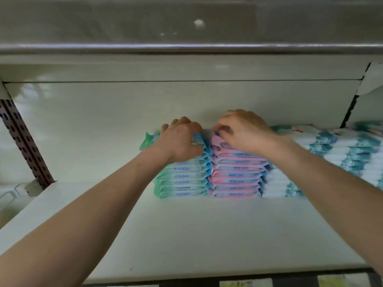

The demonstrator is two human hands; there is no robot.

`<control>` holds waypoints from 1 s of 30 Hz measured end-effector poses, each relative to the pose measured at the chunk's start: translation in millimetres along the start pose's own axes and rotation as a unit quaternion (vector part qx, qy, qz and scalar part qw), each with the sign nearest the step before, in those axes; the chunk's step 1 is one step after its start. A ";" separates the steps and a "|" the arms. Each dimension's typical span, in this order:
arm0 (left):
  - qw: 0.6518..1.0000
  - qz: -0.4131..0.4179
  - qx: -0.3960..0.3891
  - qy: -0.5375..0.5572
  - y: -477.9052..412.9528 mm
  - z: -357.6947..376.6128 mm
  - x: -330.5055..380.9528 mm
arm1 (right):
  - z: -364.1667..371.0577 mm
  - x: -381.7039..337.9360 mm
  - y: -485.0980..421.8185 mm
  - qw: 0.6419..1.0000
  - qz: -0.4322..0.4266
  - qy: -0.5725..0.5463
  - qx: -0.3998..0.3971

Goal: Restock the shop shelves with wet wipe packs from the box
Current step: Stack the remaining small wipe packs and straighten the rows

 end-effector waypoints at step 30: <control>0.963 -0.023 -0.145 -0.228 -49.0 37.2 83.5 | 40.3 90.8 59.9 0.931 0.167 -0.157 -0.285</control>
Point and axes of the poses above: each hand's wrist, its own y-axis away from the middle knuckle, its own z-axis out of the palm, x = y × z, the point moved 5 cm from there along -y, towards the middle knuckle, and after that the axes turned 7 degrees about -x, right-handed, at the moved point
